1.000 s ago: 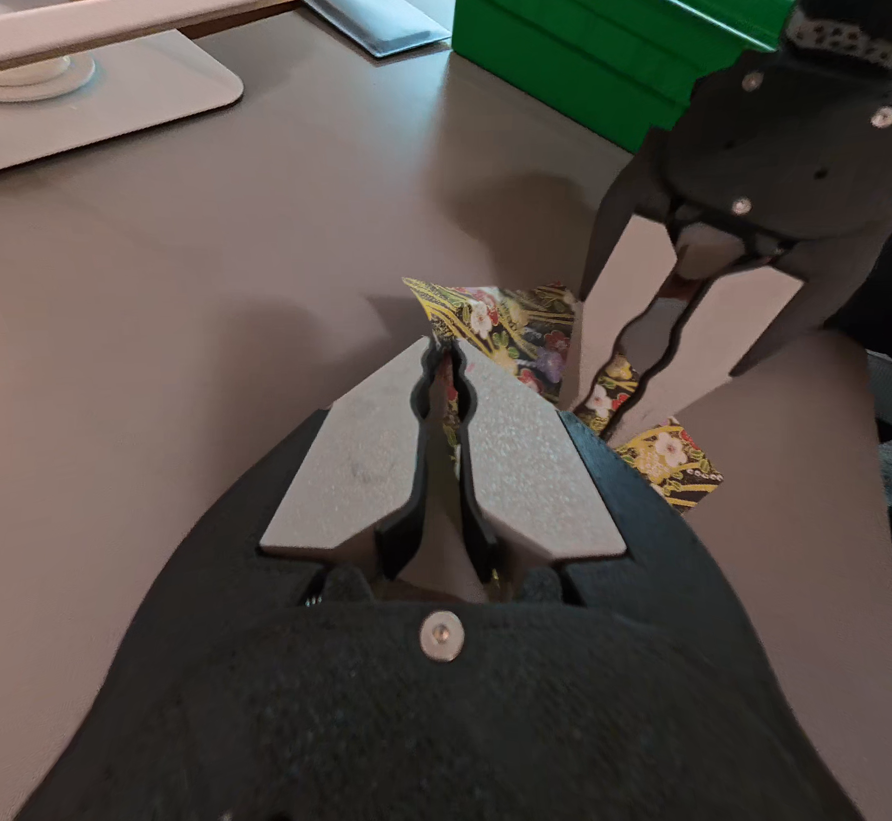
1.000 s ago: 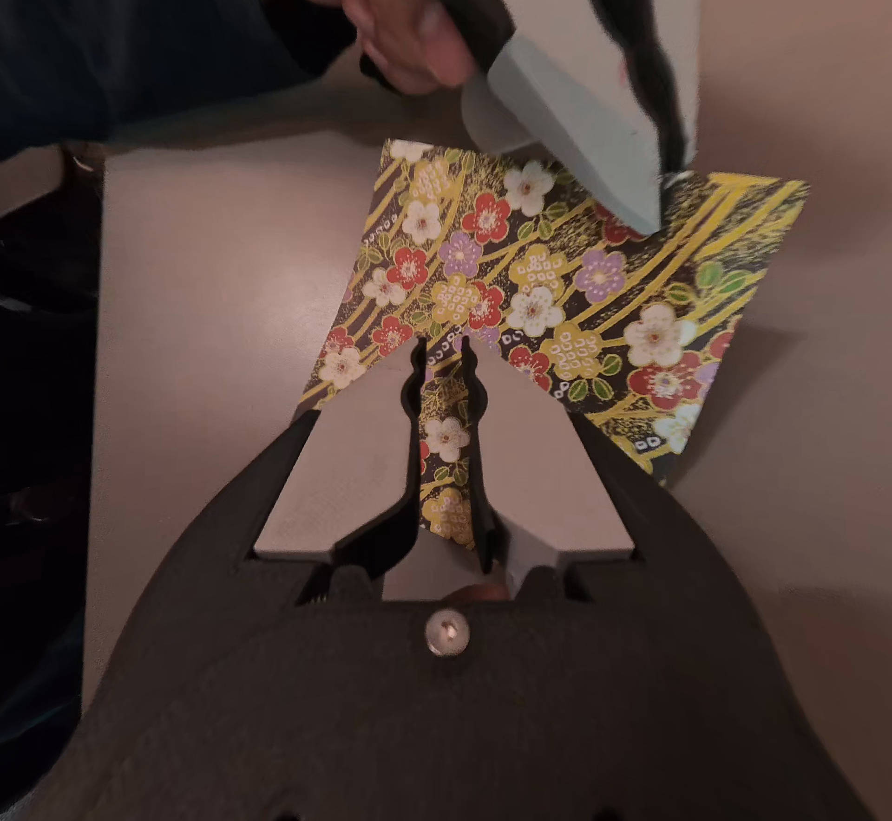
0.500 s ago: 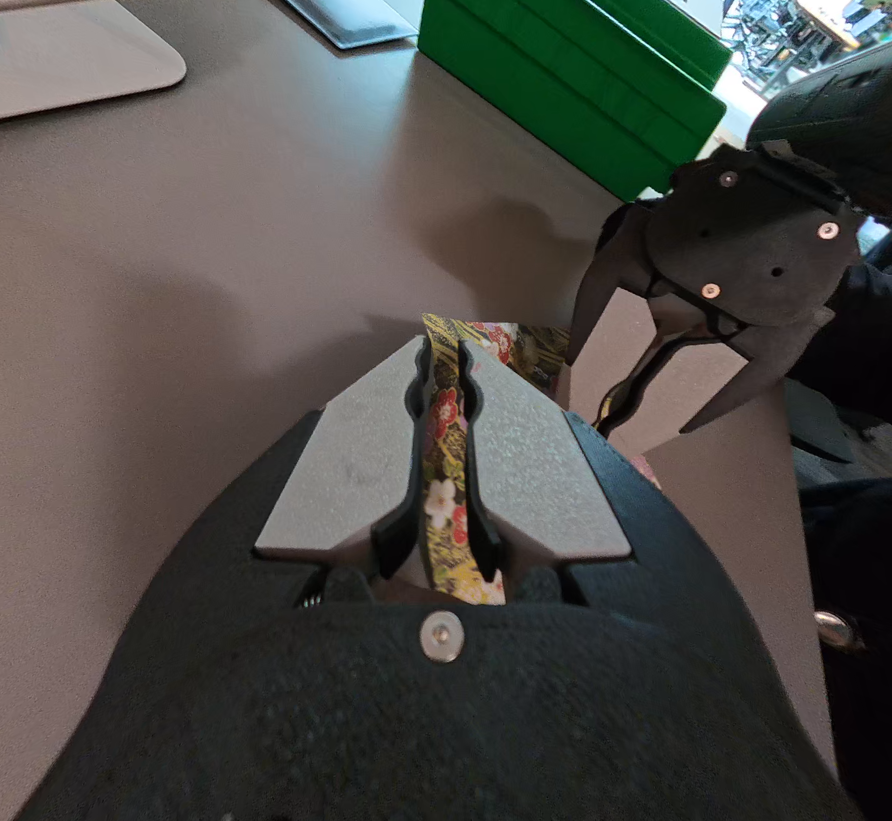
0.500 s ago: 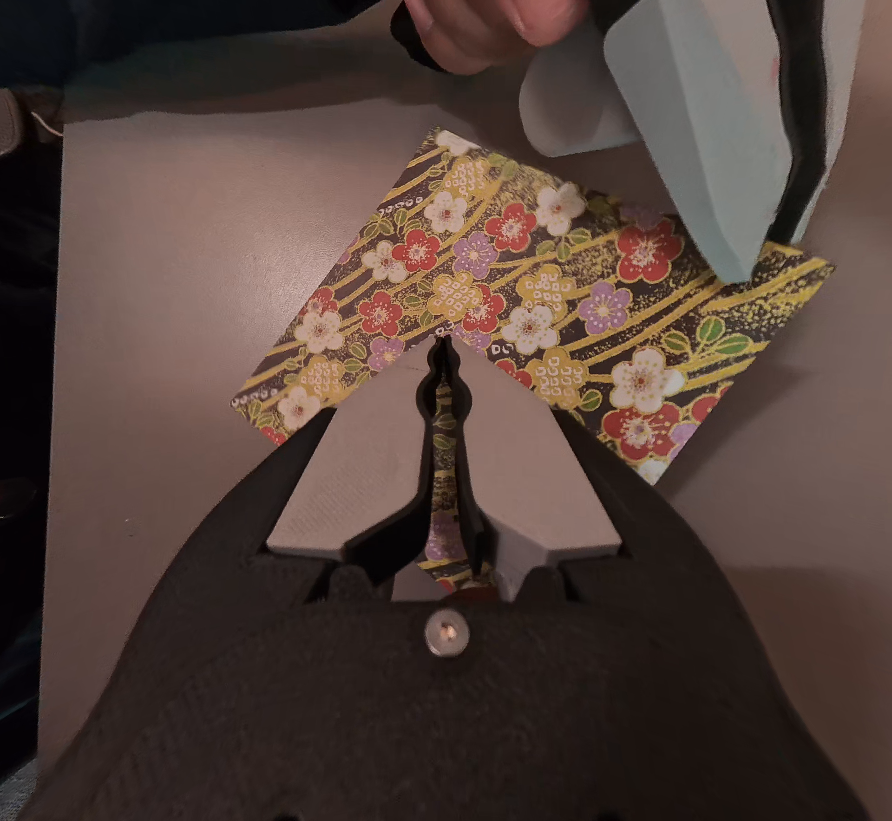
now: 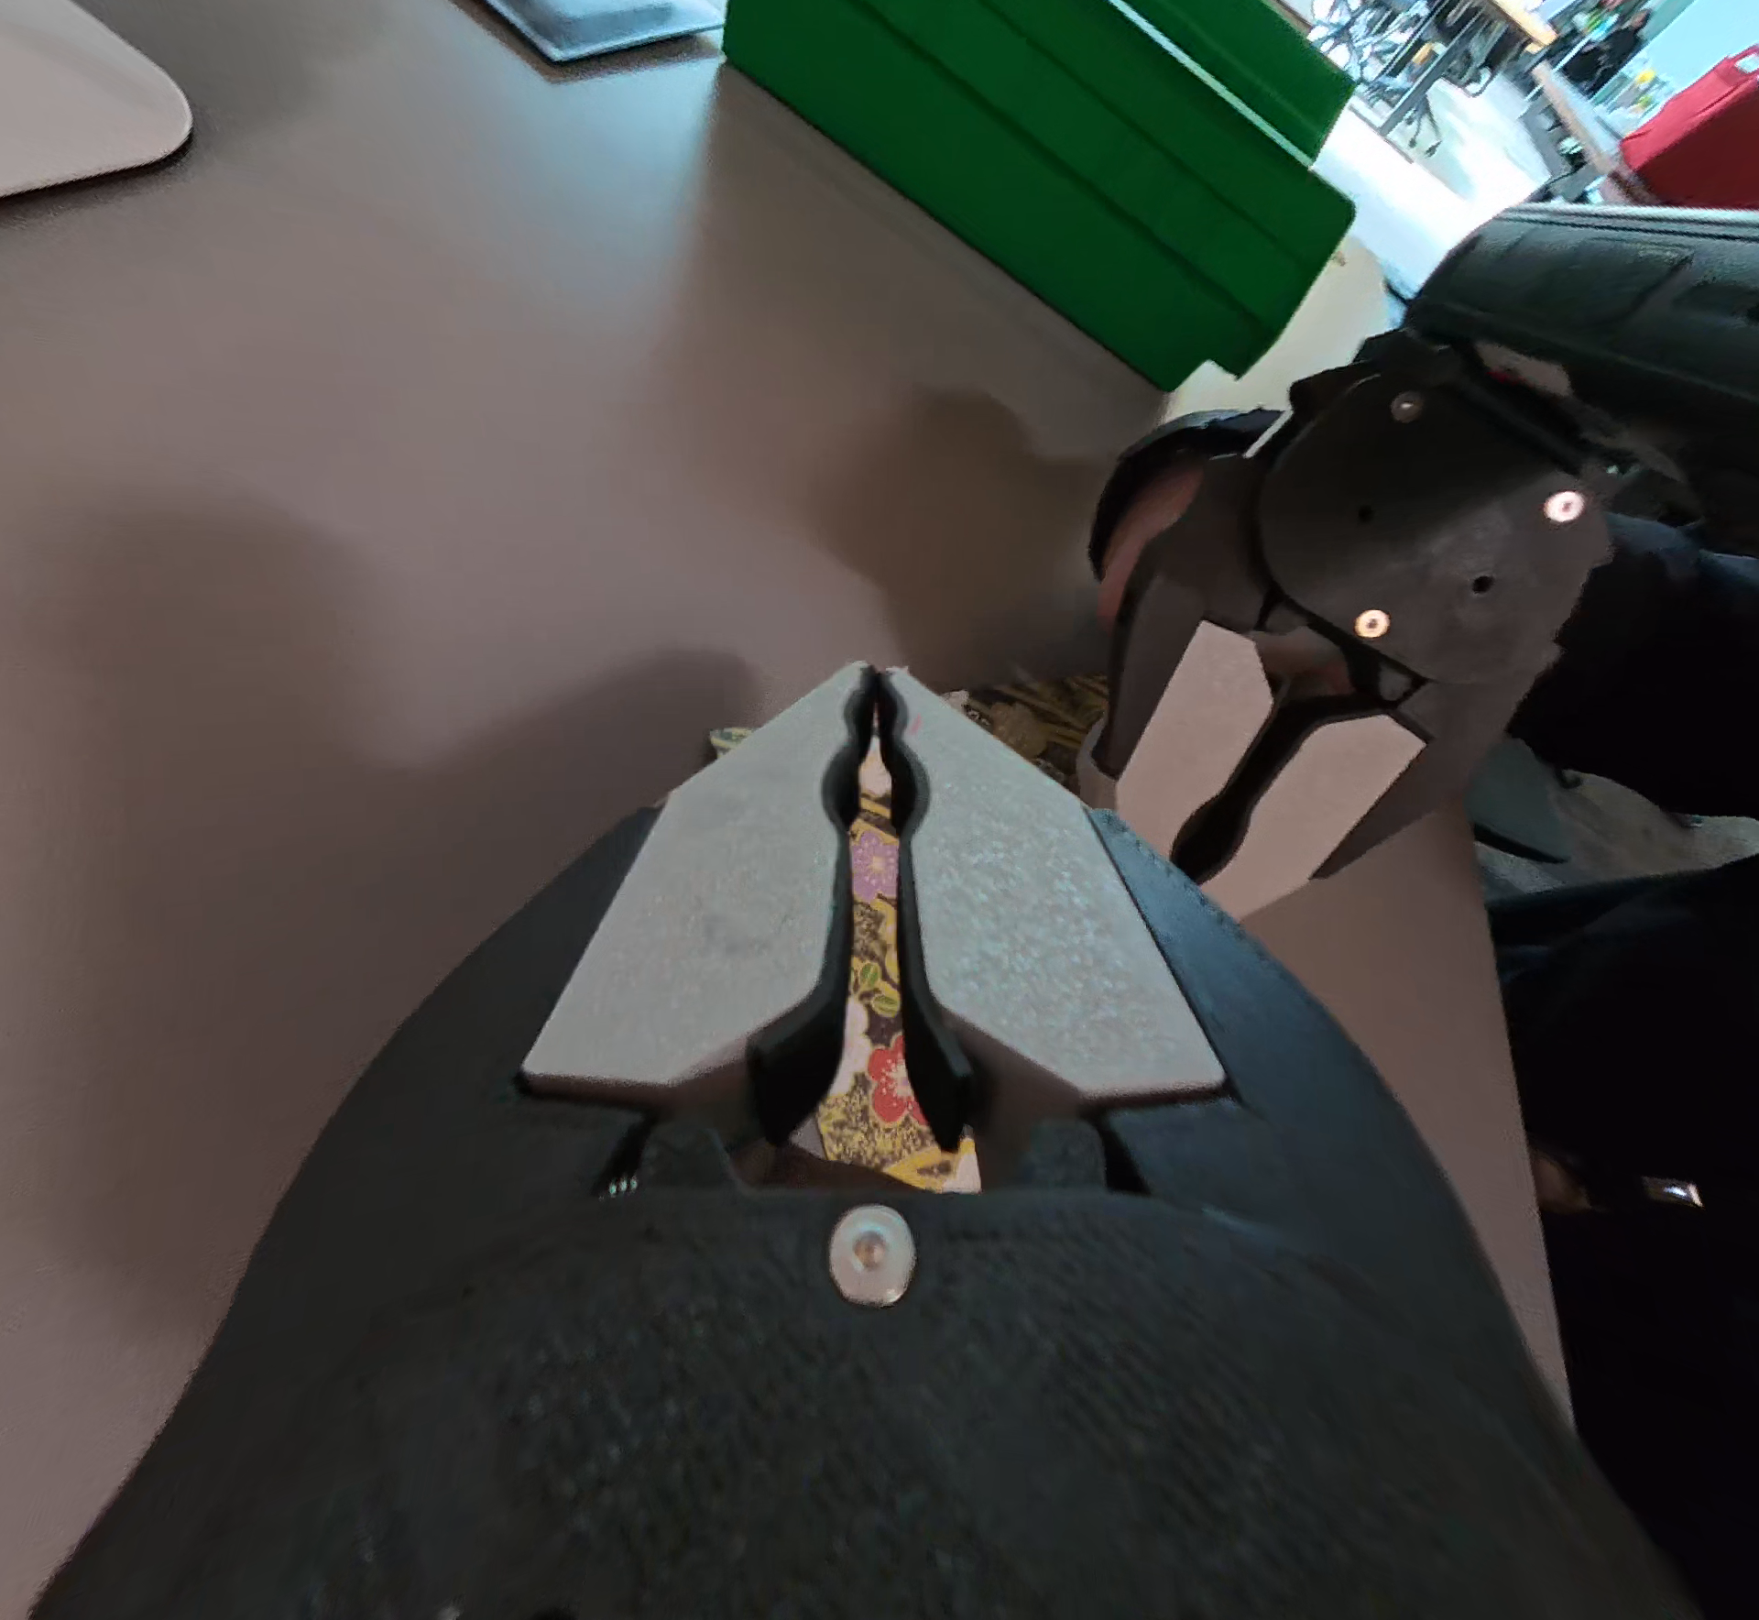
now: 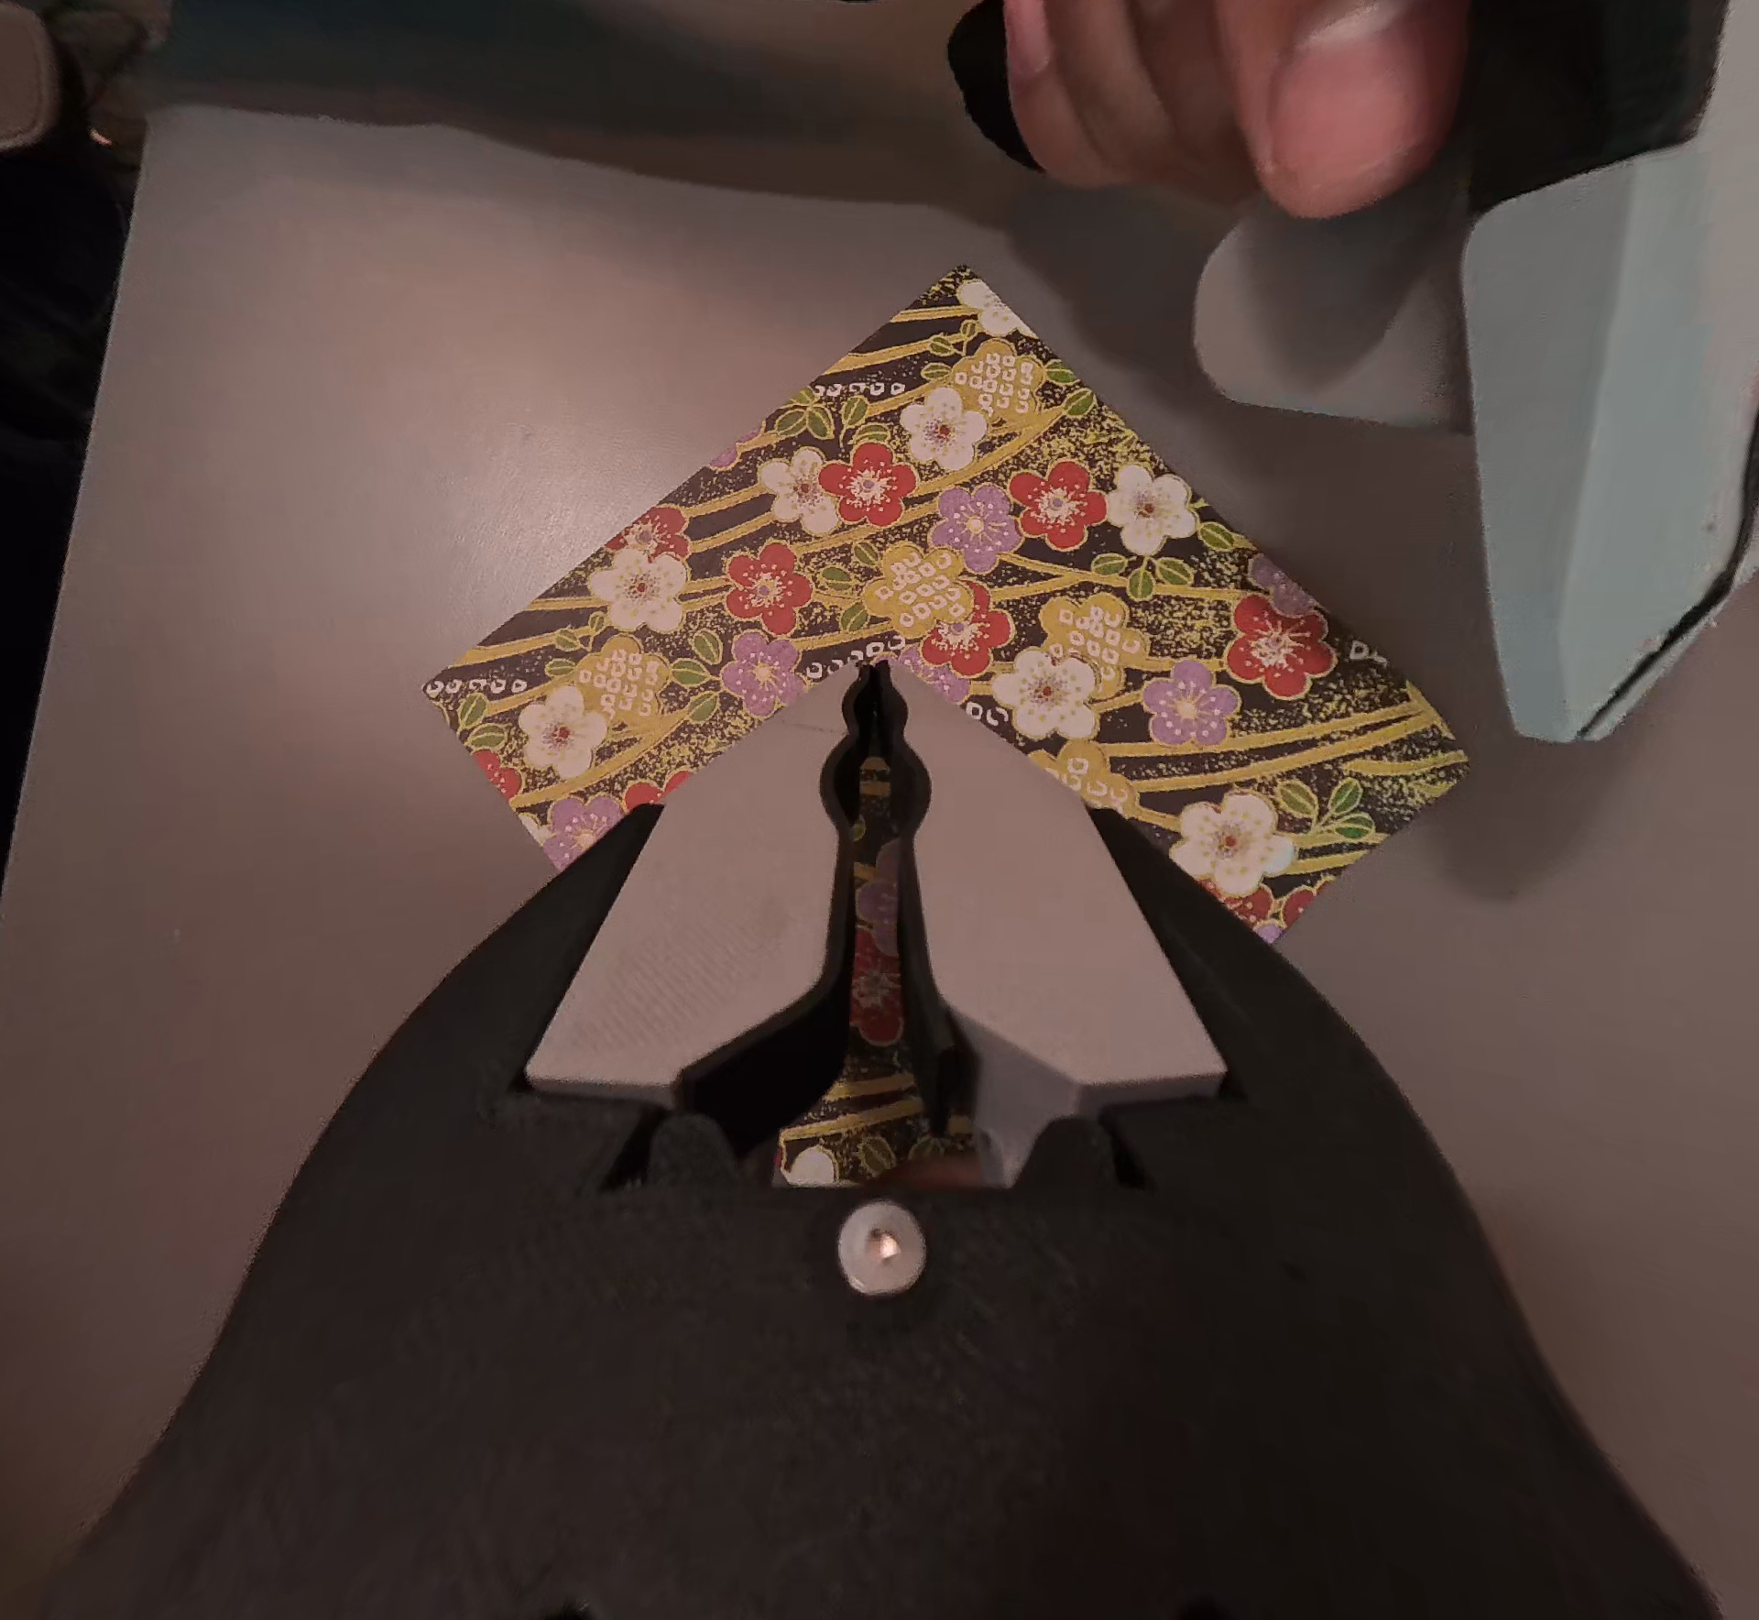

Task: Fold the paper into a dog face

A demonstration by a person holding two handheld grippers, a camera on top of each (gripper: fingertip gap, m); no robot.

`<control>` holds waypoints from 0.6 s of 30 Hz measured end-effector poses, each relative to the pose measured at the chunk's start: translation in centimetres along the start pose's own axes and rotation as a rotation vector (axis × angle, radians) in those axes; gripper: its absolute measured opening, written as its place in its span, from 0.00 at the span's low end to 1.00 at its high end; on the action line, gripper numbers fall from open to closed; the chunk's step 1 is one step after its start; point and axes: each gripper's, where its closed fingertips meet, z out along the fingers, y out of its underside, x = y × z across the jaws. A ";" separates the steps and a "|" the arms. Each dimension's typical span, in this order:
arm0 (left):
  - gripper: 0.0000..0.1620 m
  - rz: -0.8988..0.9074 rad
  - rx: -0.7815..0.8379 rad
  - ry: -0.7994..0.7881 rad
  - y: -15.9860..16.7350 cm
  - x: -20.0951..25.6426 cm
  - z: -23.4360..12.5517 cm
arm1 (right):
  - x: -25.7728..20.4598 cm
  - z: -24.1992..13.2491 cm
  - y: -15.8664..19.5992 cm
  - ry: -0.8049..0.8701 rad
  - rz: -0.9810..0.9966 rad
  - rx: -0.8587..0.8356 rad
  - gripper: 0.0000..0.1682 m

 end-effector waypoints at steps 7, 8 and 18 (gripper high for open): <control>0.20 -0.028 -0.079 -0.186 1.3 -3.0 -1.3 | 0.6 -0.7 0.6 0.036 -0.032 -0.011 0.00; 0.24 -0.038 -0.088 -0.181 1.5 -2.8 -1.4 | 1.0 -0.9 0.5 0.061 -0.031 -0.012 0.00; 0.31 -0.041 -0.196 -0.239 3.5 -3.1 0.7 | 1.3 -5.6 -0.7 0.024 0.081 0.133 0.03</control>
